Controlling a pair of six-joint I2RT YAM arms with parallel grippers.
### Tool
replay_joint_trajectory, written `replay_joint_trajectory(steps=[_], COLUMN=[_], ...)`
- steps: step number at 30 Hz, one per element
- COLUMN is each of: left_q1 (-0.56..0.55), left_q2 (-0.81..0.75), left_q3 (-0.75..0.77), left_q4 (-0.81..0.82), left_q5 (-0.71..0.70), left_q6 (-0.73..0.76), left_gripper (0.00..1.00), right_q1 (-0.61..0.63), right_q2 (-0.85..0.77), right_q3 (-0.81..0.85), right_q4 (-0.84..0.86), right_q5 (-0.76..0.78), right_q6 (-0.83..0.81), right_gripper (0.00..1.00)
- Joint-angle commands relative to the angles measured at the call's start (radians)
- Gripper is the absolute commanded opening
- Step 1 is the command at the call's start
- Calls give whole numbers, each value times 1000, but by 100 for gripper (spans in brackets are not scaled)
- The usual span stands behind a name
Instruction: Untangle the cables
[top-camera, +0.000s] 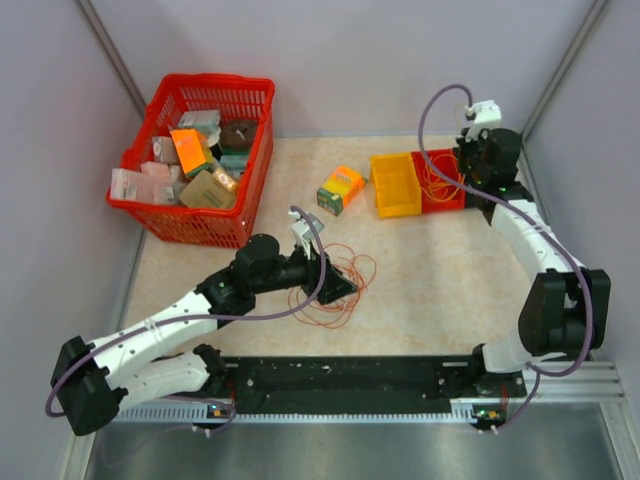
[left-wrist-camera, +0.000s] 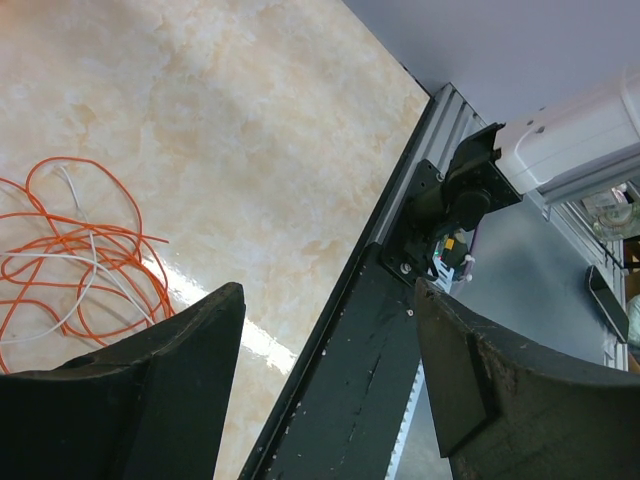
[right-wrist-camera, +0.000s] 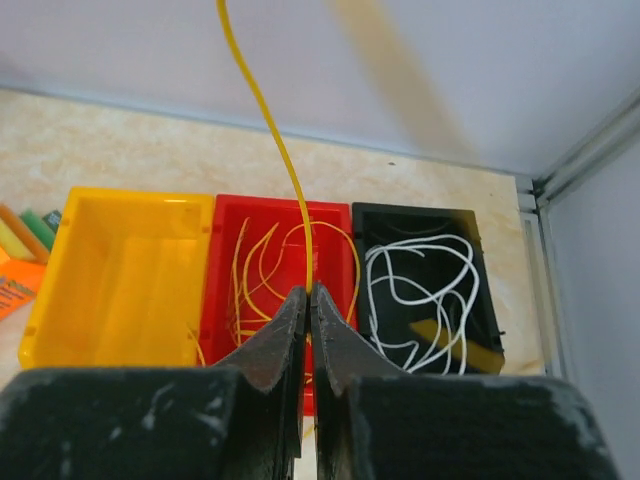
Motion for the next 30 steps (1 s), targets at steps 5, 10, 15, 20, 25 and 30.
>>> replay_joint_trajectory(steps=[5, 10, 15, 20, 25, 30], left_q1=[0, -1, 0, 0, 0, 0], left_q2=[-16, -21, -19, -19, -26, -16], left_q3=[13, 10, 11, 10, 3, 5], left_q4=[38, 48, 43, 49, 60, 69], left_q5=[-11, 0, 0, 6, 9, 21], left_q6=[19, 9, 11, 6, -3, -11], left_gripper=[73, 73, 73, 73, 73, 73], right_q1=[118, 117, 92, 19, -14, -15], right_q2=[33, 49, 61, 38, -8, 27], right_q3=[-27, 9, 159, 258, 211, 168], right_q4=[114, -62, -335, -457, -458, -425], right_q5=[109, 76, -118, -271, -427, -573], right_q6=[-82, 111, 464, 765, 1029, 1250], right_gripper=[0, 0, 0, 0, 0, 0])
